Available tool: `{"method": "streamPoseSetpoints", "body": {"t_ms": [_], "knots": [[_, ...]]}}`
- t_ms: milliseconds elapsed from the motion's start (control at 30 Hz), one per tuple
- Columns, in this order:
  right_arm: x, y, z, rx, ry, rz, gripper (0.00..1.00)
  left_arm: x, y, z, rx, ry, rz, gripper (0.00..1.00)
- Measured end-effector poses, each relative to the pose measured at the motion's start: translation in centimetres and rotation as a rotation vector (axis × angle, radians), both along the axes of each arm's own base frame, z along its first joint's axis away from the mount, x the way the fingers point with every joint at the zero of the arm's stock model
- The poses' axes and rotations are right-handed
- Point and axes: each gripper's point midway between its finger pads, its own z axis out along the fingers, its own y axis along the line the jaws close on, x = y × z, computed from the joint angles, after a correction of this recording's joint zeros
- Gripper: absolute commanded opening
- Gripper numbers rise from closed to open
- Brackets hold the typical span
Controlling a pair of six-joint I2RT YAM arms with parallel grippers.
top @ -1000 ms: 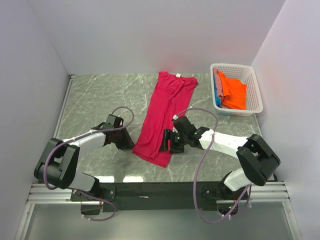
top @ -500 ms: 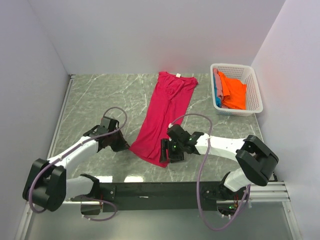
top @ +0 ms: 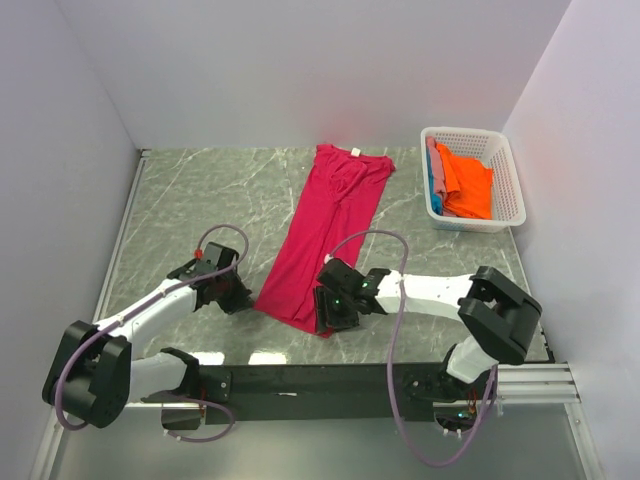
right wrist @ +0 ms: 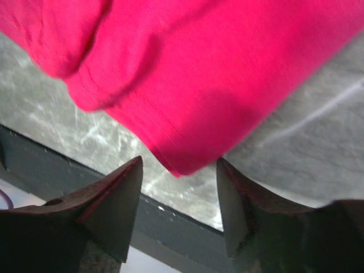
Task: Fold and stack the t-shirts
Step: Fold the tshirt
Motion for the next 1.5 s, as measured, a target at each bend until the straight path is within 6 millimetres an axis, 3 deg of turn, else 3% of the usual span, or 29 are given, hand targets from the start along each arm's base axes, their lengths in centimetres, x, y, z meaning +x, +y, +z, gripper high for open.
{"method": "streamPoseSetpoints", "body": {"t_ms": [167, 300, 367, 400, 467, 700, 867, 967, 1133, 1367, 1500], "knots": [[0.2, 0.9, -0.2, -0.033, -0.013, -0.004, 0.48, -0.1, 0.2, -0.3, 0.008, 0.006, 0.023, 0.01], [-1.0, 0.6, -0.6, -0.085, -0.014, -0.003, 0.23, -0.6, 0.5, -0.7, 0.016, 0.023, 0.04, 0.01], [-1.7, 0.4, -0.8, -0.109, -0.013, -0.002, 0.17, -1.0, 0.7, -0.8, 0.023, 0.028, 0.051, 0.01], [-1.9, 0.3, -0.8, -0.116, -0.015, -0.004, 0.08, -1.2, 0.8, -0.7, 0.026, 0.028, 0.058, 0.01], [-2.3, 0.4, -0.9, -0.125, -0.022, -0.001, 0.01, -1.5, 0.9, -0.5, 0.027, 0.019, 0.064, 0.01], [-3.2, 0.4, -0.7, -0.136, -0.039, 0.014, 0.0, -2.9, 0.7, -0.2, 0.032, 0.005, 0.07, 0.01], [-2.1, -0.6, 0.1, -0.153, -0.073, -0.026, 0.0, -2.3, 0.8, 0.7, 0.052, -0.021, 0.076, 0.01], [-0.2, -1.3, 0.8, -0.148, -0.098, -0.075, 0.0, -0.2, 0.2, 2.4, 0.062, -0.061, 0.069, 0.01], [6.1, -2.6, 3.6, -0.12, -0.197, -0.181, 0.0, 4.9, -2.1, 4.9, 0.061, -0.148, 0.026, 0.01], [13.9, -5.1, 7.9, -0.116, -0.339, -0.281, 0.0, 13.9, -5.1, 8.8, 0.098, -0.293, 0.006, 0.01], [17.7, -6.2, 9.5, -0.122, -0.39, -0.322, 0.0, 18.1, -6.4, 10.0, 0.118, -0.34, -0.008, 0.01]]}}
